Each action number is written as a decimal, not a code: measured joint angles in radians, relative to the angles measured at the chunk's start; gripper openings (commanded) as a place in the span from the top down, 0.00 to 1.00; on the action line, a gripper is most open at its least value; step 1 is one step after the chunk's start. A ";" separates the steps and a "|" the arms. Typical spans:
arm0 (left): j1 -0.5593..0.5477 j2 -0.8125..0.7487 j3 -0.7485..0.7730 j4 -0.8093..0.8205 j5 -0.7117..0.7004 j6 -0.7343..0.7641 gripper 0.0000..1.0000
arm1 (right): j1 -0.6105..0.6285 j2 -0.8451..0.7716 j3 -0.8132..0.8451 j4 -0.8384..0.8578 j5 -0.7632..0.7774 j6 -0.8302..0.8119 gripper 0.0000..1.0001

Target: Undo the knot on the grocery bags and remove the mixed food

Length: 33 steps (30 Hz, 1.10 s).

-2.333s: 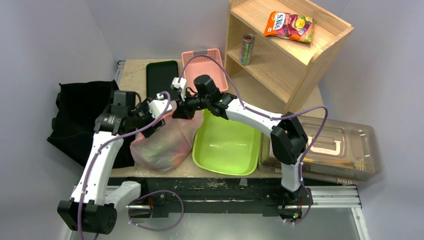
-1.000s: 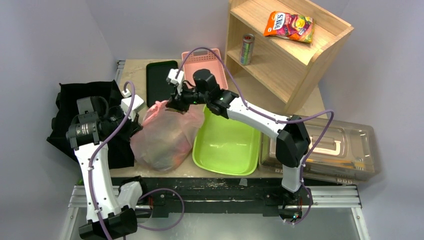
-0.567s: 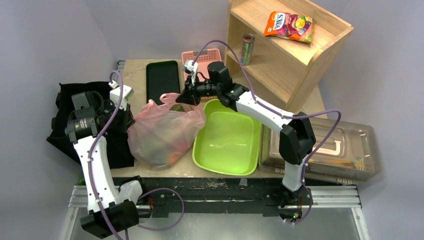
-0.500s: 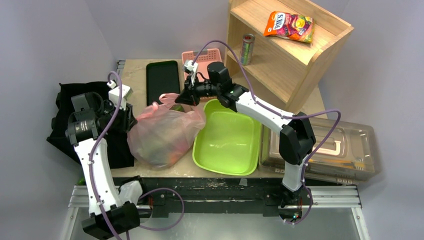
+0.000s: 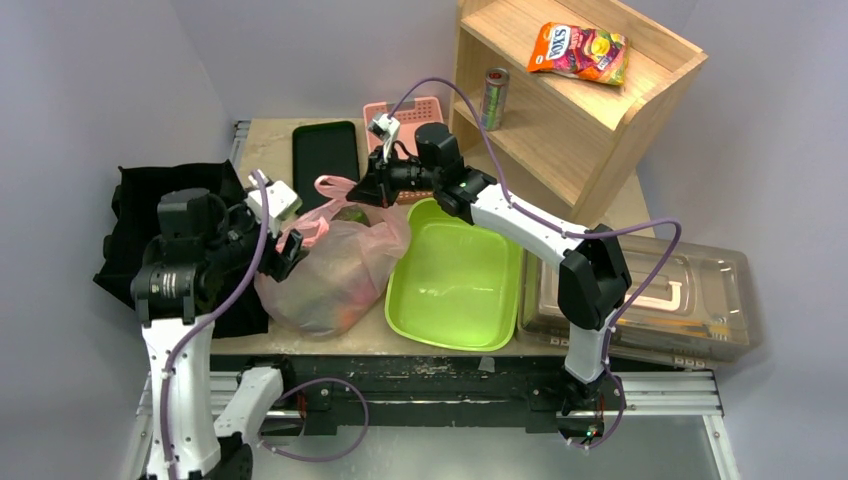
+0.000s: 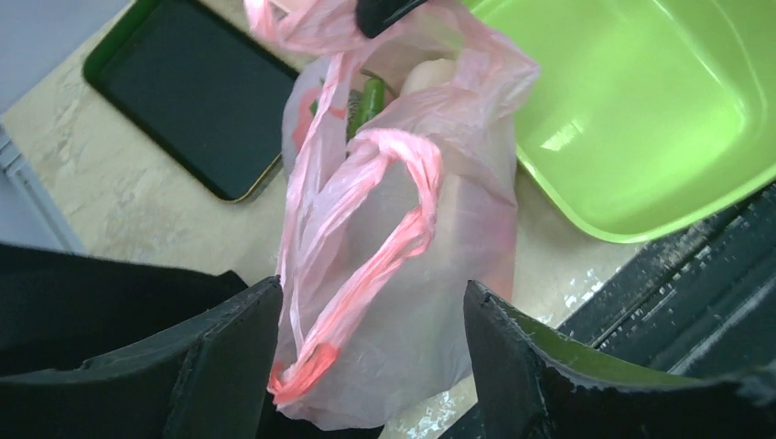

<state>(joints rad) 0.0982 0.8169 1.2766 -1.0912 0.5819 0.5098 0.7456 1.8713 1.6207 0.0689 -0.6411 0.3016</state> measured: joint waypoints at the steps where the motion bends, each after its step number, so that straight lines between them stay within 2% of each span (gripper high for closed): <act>1: -0.013 0.027 0.031 -0.031 0.006 0.019 0.37 | 0.000 0.000 0.000 0.000 0.000 0.006 1.00; 5: -0.061 0.174 0.178 -0.140 0.049 0.100 0.41 | 0.000 0.000 0.000 0.000 0.002 0.013 1.00; 7: -0.101 0.230 0.196 -0.163 0.052 0.130 0.42 | 0.000 0.000 0.000 0.000 0.003 0.013 1.00; 10: -0.134 0.284 0.189 -0.199 0.052 0.144 0.37 | 0.000 0.000 0.000 0.000 0.004 0.013 1.00; 13: -0.134 0.266 0.185 -0.171 0.038 0.102 0.32 | 0.000 0.000 0.000 0.000 0.018 0.018 1.00; 17: -0.145 0.078 0.075 -0.022 -0.037 0.058 0.31 | 0.000 0.000 0.000 0.000 0.026 0.039 1.00; 21: -0.217 -0.090 -0.024 0.048 -0.141 0.074 0.28 | 0.000 0.000 0.000 0.000 0.034 0.061 1.00; 25: -0.338 -0.117 -0.146 0.171 -0.281 0.120 0.26 | 0.000 0.000 0.000 0.000 0.047 0.085 1.00; 30: -0.494 -0.140 -0.365 0.328 -0.476 0.257 0.24 | 0.000 0.000 0.000 -0.001 0.048 0.107 1.00; 33: -0.584 -0.145 -0.423 0.383 -0.575 0.327 0.25 | 0.000 0.001 0.000 -0.001 0.048 0.114 1.00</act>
<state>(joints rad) -0.4858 0.6720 0.8539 -0.7078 0.0074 0.8364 0.7460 1.8721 1.6207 0.0677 -0.5930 0.4156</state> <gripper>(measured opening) 0.760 0.008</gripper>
